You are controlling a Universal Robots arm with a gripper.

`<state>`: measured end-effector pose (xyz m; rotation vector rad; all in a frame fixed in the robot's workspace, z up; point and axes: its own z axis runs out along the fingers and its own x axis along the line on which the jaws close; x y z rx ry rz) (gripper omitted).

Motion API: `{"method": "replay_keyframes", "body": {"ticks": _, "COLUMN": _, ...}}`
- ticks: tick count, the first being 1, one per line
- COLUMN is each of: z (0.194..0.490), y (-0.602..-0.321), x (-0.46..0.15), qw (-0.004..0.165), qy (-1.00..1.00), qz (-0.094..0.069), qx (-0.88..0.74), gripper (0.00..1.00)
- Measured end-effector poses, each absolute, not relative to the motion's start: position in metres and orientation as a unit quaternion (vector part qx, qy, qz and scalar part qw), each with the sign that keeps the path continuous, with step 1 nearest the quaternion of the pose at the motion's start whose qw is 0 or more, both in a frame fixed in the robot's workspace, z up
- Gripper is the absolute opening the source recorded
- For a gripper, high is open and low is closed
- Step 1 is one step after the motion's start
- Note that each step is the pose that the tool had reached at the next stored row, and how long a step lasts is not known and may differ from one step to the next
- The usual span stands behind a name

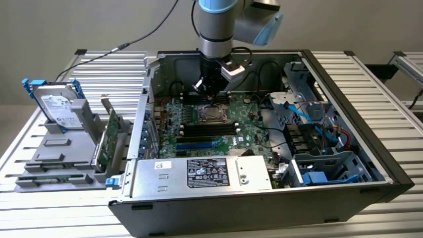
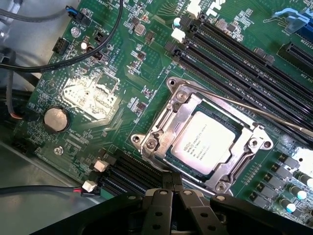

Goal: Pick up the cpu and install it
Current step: 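Install the first cpu locking lever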

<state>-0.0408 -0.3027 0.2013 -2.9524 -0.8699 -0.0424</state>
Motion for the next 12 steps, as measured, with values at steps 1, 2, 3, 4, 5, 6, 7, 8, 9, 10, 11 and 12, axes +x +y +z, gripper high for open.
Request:
{"method": "replay_keyframes", "body": {"ticks": 1, "z": 0.2013, "y": -0.3027, "x": -0.0407, "qw": 0.032, "qy": -0.281, "qz": -0.014, "qx": -0.959, "gripper": 0.11}}
{"method": "replay_keyframes", "body": {"ticks": 2, "z": 0.2013, "y": -0.3027, "x": -0.0407, "qw": 0.032, "qy": -0.279, "qz": -0.014, "qx": -0.960, "gripper": 0.11}}
{"method": "replay_keyframes", "body": {"ticks": 3, "z": 0.2013, "y": -0.3027, "x": -0.0407, "qw": 0.032, "qy": -0.277, "qz": -0.014, "qx": -0.960, "gripper": 0.11}}
{"method": "replay_keyframes", "body": {"ticks": 4, "z": 0.2013, "y": -0.3027, "x": -0.0407, "qw": 0.032, "qy": -0.275, "qz": -0.014, "qx": -0.961, "gripper": 0.11}}
{"method": "replay_keyframes", "body": {"ticks": 5, "z": 0.2013, "y": -0.3027, "x": -0.0407, "qw": 0.032, "qy": -0.273, "qz": -0.014, "qx": -0.961, "gripper": 0.11}}
{"method": "replay_keyframes", "body": {"ticks": 6, "z": 0.2013, "y": -0.3027, "x": -0.0407, "qw": 0.032, "qy": -0.269, "qz": -0.014, "qx": -0.962, "gripper": 0.11}}
{"method": "replay_keyframes", "body": {"ticks": 7, "z": 0.2012, "y": -0.3027, "x": -0.0407, "qw": 0.032, "qy": -0.266, "qz": -0.015, "qx": -0.963, "gripper": 0.11}}
{"method": "replay_keyframes", "body": {"ticks": 8, "z": 0.2013, "y": -0.3027, "x": -0.0407, "qw": 0.032, "qy": -0.262, "qz": -0.015, "qx": -0.964, "gripper": 0.11}}
{"method": "replay_keyframes", "body": {"ticks": 9, "z": 0.2013, "y": -0.3027, "x": -0.0407, "qw": 0.032, "qy": -0.257, "qz": -0.015, "qx": -0.966, "gripper": 0.11}}
{"method": "replay_keyframes", "body": {"ticks": 10, "z": 0.2013, "y": -0.3027, "x": -0.0407, "qw": 0.032, "qy": -0.253, "qz": -0.015, "qx": -0.967, "gripper": 0.11}}
{"method": "replay_keyframes", "body": {"ticks": 11, "z": 0.2013, "y": -0.3027, "x": -0.0407, "qw": 0.032, "qy": -0.249, "qz": -0.015, "qx": -0.968, "gripper": 0.11}}
{"method": "replay_keyframes", "body": {"ticks": 12, "z": 0.2013, "y": -0.3027, "x": -0.0407, "qw": 0.032, "qy": -0.244, "qz": -0.015, "qx": -0.969, "gripper": 0.11}}
